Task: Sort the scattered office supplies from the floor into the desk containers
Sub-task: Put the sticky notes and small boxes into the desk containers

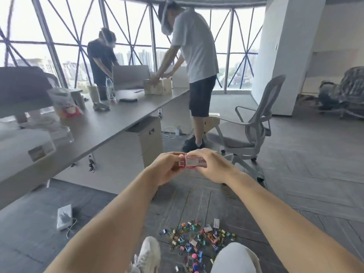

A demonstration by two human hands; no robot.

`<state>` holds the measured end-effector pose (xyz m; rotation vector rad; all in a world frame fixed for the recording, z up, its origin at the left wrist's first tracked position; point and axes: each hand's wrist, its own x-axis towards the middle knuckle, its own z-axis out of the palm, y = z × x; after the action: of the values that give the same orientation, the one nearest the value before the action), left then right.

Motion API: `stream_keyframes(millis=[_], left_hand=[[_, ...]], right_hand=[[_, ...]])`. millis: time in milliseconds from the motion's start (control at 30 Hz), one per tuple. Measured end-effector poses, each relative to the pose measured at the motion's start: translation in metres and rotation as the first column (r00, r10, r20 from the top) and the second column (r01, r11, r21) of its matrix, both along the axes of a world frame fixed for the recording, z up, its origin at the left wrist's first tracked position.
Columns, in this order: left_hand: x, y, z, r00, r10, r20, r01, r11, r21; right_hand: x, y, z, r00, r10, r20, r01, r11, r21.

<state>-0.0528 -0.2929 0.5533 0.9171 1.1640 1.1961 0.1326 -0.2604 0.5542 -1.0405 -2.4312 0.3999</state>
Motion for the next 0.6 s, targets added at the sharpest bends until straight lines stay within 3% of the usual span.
stream_keyframes(millis=[167,333,600], left_hand=[[-0.076,-0.045,0.037,0.998,0.049,0.05,-0.051,0.998,0.042],[-0.182,-0.112,0.071,0.991,0.129,-0.04,-0.124,0.986,0.107],[-0.323,-0.216,0.113,0.877,0.448,-0.175,-0.412,0.887,0.208]], right_hand=[[-0.081,-0.017,0.028,0.992,0.096,-0.08,-0.088,0.991,0.099],[-0.192,-0.052,0.054,0.946,0.307,-0.1,-0.293,0.947,0.135],[-0.362,-0.119,0.091,0.827,0.526,-0.196,-0.492,0.848,0.199]])
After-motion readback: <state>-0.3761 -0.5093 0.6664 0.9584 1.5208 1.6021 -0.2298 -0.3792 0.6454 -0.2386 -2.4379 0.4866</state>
